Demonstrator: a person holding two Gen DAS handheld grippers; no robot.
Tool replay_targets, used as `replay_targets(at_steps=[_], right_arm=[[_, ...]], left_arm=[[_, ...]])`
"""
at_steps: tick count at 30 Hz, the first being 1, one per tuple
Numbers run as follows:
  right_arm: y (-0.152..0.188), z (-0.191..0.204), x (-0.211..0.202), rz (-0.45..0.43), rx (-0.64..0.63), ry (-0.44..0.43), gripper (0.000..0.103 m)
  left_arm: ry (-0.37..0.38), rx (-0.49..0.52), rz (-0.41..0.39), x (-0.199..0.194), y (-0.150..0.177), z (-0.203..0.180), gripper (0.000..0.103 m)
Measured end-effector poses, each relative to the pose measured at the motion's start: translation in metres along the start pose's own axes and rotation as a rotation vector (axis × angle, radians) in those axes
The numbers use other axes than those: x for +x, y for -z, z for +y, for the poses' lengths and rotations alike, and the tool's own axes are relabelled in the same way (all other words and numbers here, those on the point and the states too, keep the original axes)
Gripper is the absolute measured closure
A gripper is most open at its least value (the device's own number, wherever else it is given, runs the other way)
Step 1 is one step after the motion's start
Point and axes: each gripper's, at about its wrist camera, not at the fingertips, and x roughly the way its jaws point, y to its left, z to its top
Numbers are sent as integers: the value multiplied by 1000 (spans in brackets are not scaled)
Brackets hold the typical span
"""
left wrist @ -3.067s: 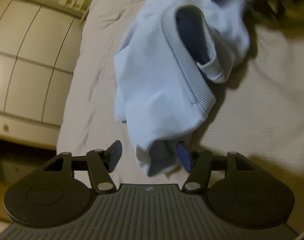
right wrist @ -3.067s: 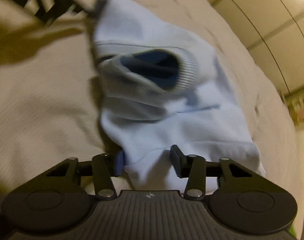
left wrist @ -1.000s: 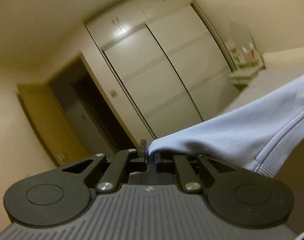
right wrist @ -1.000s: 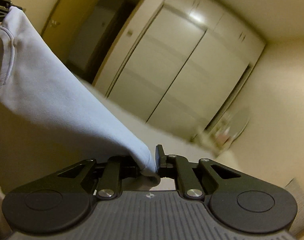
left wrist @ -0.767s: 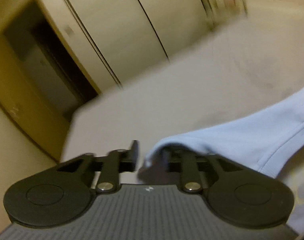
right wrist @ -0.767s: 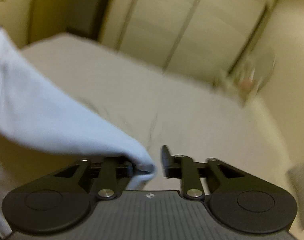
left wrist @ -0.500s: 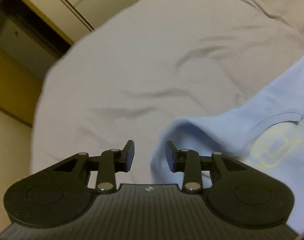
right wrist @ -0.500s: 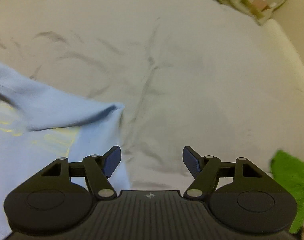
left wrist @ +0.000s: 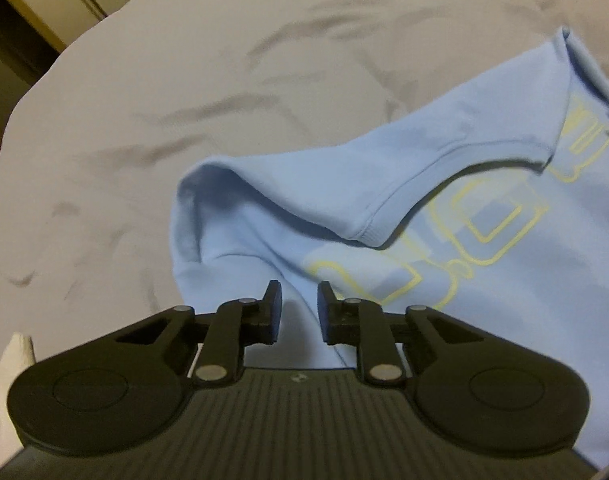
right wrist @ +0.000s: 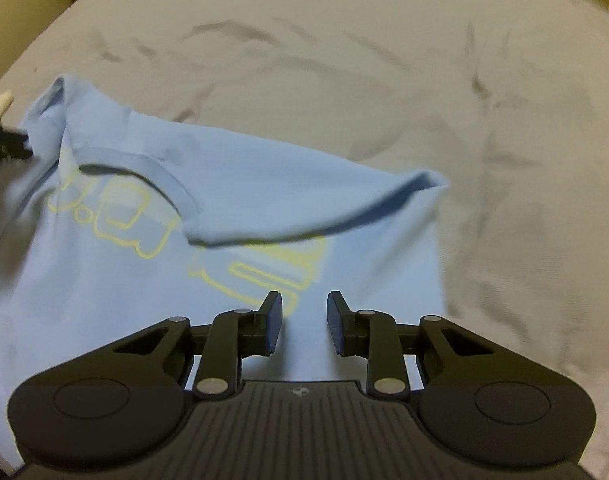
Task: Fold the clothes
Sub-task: 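Lay the sweatshirt flat on the bed and open both grippers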
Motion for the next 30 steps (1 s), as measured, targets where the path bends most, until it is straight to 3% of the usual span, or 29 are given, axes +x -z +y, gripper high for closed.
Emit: replay_targets(at_steps=[4,7,9,12,14,16,18,19,21,24,30], right_arm=[[-15,-4,38,37,35,-64,74],[-33,-9,71,79,13,-52,74],[-52,-13,74,30,4,-30,74],[-87,-31,58,-138,90,25,75],[-109,-49,46,-218,197,82,71],[-123,-67,37,-250,294,120,58],[-125,-81,28,-249,362,101,58],[-120,-82,23,-245,360,97,57],[-108,-83,13,-237,356,92,55],[-64,-73,-7,-204,333,94,54],[76,-11,-47,-18,165,75,54]], left_arm=[[4,62,-11,20,-5,-6,86],[-13,83,-44,32,-21,-1,86],[-48,52,-99,34,-41,14,86],[-51,-151,-135,35,-70,56,94],[-74,-307,-155,31,-83,86,90],[-97,-463,-176,27,-96,115,81],[-36,-585,-179,21,-88,133,81],[-4,-646,-180,18,-83,142,81],[-26,-613,-158,12,-67,134,81],[-15,-513,-104,-1,-29,98,81],[31,-292,-2,-51,61,-30,81]])
